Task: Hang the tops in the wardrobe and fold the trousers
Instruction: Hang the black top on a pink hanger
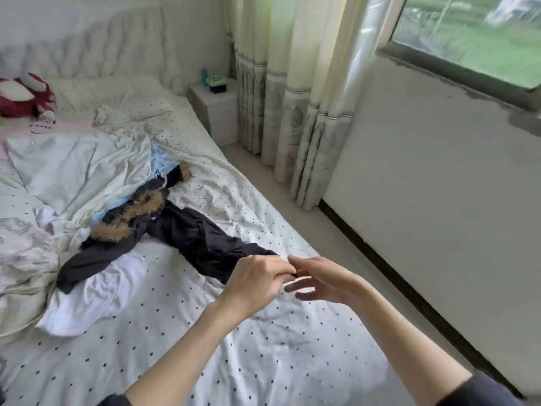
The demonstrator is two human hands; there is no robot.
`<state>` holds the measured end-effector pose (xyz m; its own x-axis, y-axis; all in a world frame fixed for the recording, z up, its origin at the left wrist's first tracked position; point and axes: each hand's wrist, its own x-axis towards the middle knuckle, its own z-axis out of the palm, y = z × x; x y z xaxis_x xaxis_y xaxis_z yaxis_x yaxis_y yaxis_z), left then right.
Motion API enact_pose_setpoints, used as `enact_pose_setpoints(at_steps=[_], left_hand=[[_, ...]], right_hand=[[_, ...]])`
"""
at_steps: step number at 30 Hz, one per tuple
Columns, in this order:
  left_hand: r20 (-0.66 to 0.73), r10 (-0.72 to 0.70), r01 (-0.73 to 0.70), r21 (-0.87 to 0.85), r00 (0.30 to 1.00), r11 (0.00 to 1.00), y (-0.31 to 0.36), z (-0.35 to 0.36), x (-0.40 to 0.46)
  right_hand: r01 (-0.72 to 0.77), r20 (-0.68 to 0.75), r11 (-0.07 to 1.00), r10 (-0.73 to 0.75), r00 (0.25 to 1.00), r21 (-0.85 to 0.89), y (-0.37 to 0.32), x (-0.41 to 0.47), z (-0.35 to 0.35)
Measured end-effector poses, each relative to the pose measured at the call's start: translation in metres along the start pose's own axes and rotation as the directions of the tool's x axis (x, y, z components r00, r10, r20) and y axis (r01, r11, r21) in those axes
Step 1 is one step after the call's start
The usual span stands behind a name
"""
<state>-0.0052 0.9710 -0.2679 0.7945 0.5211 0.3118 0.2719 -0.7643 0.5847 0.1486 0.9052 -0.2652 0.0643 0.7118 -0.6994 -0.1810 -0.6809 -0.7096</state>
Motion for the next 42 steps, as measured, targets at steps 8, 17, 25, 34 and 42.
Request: enact_pose_setpoints(at_steps=[8, 17, 25, 34, 42], left_hand=[[0.036, 0.213, -0.196, -0.274, 0.976, 0.942, 0.186, 0.068, 0.042], [0.199, 0.500, -0.269, -0.648, 0.843, 0.712, 0.355, 0.126, 0.063], [0.350, 0.715, -0.177, -0.817, 0.606, 0.549, 0.427, 0.171, 0.029], [0.463, 0.836, -0.238, -0.812, 0.294, 0.534, 0.483, 0.194, -0.078], [0.458, 0.871, -0.116, -0.870, 0.176, 0.480, 0.556, 0.194, -0.146]], right_hand=[[0.349, -0.313, 0.915, -0.277, 0.909, 0.203, 0.086, -0.178, -0.105], [0.429, -0.775, 0.875, -0.428, 0.466, -0.225, 0.162, -0.338, -0.142], [0.427, -0.985, 0.889, -0.172, -0.021, -0.164, 0.225, -0.418, -0.102], [0.434, -0.895, 0.898, 0.138, -0.423, -0.067, 0.276, -0.501, -0.015], [0.459, -0.723, 0.888, 0.337, -0.603, 0.031, 0.328, -0.581, 0.075]])
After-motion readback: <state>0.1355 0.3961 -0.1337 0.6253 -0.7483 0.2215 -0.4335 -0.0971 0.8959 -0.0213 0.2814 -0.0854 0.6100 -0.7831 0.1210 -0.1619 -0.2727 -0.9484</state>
